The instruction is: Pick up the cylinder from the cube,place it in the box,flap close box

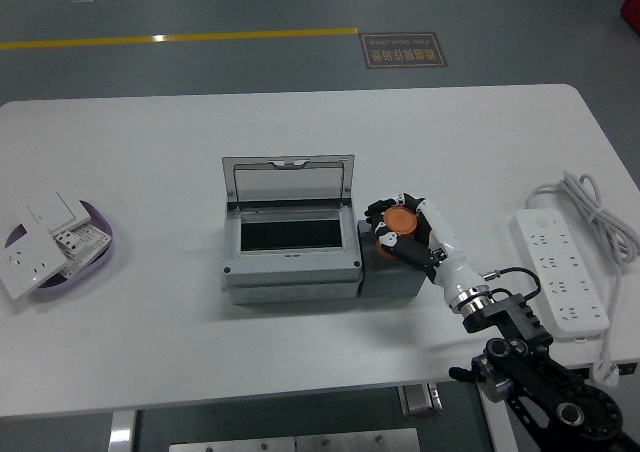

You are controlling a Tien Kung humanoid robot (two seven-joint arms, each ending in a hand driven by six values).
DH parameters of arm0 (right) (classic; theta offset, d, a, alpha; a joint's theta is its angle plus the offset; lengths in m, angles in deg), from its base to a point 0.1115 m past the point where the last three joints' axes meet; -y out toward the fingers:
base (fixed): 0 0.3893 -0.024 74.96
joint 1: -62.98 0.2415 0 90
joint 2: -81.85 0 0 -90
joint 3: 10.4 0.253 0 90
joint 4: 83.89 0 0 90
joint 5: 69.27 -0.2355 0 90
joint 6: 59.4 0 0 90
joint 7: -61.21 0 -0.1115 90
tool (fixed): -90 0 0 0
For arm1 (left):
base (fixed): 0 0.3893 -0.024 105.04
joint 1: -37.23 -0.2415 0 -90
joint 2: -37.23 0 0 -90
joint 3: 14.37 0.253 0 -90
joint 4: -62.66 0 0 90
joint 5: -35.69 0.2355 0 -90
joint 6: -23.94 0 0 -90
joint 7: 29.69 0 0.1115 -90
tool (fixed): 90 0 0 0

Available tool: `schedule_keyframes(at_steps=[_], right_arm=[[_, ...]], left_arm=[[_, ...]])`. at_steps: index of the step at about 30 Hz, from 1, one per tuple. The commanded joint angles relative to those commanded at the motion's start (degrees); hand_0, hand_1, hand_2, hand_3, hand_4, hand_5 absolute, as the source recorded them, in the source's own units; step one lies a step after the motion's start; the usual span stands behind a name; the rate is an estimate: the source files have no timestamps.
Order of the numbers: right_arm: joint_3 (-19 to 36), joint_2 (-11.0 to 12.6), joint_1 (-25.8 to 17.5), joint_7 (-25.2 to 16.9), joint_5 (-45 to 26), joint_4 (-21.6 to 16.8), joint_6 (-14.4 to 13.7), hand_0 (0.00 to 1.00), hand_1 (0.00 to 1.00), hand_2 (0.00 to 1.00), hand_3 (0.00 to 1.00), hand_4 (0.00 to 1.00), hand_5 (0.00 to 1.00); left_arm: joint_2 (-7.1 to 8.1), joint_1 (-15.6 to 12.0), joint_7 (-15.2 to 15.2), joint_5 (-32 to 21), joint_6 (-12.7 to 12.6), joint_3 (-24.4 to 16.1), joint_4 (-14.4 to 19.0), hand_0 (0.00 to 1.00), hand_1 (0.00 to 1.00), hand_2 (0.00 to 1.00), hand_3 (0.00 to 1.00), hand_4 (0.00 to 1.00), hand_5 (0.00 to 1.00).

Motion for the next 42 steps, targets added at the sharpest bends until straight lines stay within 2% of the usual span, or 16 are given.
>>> schedule_keyframes(at_steps=[5, 6, 11, 12, 14, 19, 23, 24, 29, 30, 35, 39, 42], right_arm=[[-0.09, -0.02, 0.07, -0.32, 0.03, -0.4, -0.53, 0.307, 0.37, 0.421, 0.375, 0.116, 0.002], [0.07, -0.03, 0.14, -0.4, 0.16, -0.69, -0.73, 0.271, 0.338, 0.393, 0.344, 0.05, 0.002], [1.37, 0.16, 0.71, -0.54, 1.29, -3.13, -1.97, 0.271, 0.338, 0.393, 0.344, 0.05, 0.002], [1.52, 0.25, 0.84, -0.48, 1.55, -3.64, -2.22, 0.234, 0.308, 0.364, 0.31, 0.002, 0.002], [1.6, 0.45, 1.2, -0.08, 2.42, -4.88, -3.0, 0.234, 0.308, 0.364, 0.31, 0.002, 0.002], [0.0, 0.55, 3.01, 3.04, 7.46, -8.17, -5.23, 0.227, 0.302, 0.354, 0.302, 0.002, 0.002], [-2.15, -0.41, 5.65, 7.57, 13.77, -9.4, -5.75, 0.227, 0.302, 0.354, 0.302, 0.002, 0.002], [-2.47, -0.84, 6.35, 8.94, 15.84, -9.51, -5.4, 0.191, 0.291, 0.342, 0.291, 0.002, 0.002], [-3.14, -3.48, 10.26, 16.26, 26.96, -9.71, -1.19, 0.191, 0.291, 0.342, 0.291, 0.002, 0.002], [-3.47, -3.78, 10.97, 17.53, 28.98, -9.68, -0.55, 0.154, 0.27, 0.333, 0.285, 0.002, 0.002], [-6.25, -4.48, 14.39, 24.98, 38.34, -10.41, 4.6, 0.154, 0.27, 0.333, 0.285, 0.002, 0.002], [-9.28, -5.26, 16.9, 30.66, 44.05, -10.39, 8.37, 0.15, 0.267, 0.334, 0.285, 0.002, 0.002], [-11.56, -6.12, 18.57, 34.69, 47.79, -9.7, 10.65, 0.178, 0.289, 0.35, 0.31, 0.002, 0.002]], left_arm=[[-0.03, -0.01, -0.02, 0.1, 0.0, -0.12, 0.0, 0.638, 0.663, 0.574, 0.641, 0.725, 0.273], [-0.03, 0.0, -0.02, 0.12, 0.0, -0.15, 0.0, 0.638, 0.663, 0.574, 0.641, 0.725, 0.271], [-0.04, 0.0, -0.04, 0.28, 0.01, -0.28, 0.0, 0.638, 0.663, 0.574, 0.641, 0.725, 0.271], [-0.05, 0.01, -0.04, 0.32, 0.01, -0.31, 0.0, 0.638, 0.663, 0.574, 0.64, 0.726, 0.271], [-0.06, 0.0, -0.04, 0.31, 0.01, -0.28, 0.0, 0.638, 0.663, 0.574, 0.64, 0.726, 0.271], [-0.16, -0.06, -0.14, 0.47, 0.01, -0.38, 0.0, 0.638, 0.663, 0.574, 0.641, 0.725, 0.269], [-0.21, 0.0, -0.2, 0.64, 0.01, -0.47, 0.0, 0.638, 0.663, 0.574, 0.641, 0.725, 0.269], [-0.21, 0.03, -0.2, 0.64, 0.02, -0.44, 0.0, 0.638, 0.663, 0.575, 0.641, 0.725, 0.269], [-0.18, 0.1, -0.22, 0.67, 0.03, -0.29, 0.0, 0.638, 0.663, 0.575, 0.641, 0.725, 0.269], [-0.18, 0.1, -0.26, 0.74, 0.04, -0.35, 0.0, 0.637, 0.663, 0.575, 0.641, 0.726, 0.269], [-0.03, 0.08, -0.62, 1.3, 0.02, -1.13, 0.0, 0.637, 0.663, 0.575, 0.641, 0.726, 0.269], [0.23, 0.2, -1.37, 2.9, -0.04, -3.12, 0.0, 0.638, 0.663, 0.575, 0.64, 0.726, 0.273], [0.25, 0.62, -3.19, 6.19, -0.17, -6.72, 0.0, 0.638, 0.663, 0.575, 0.64, 0.727, 0.274]])
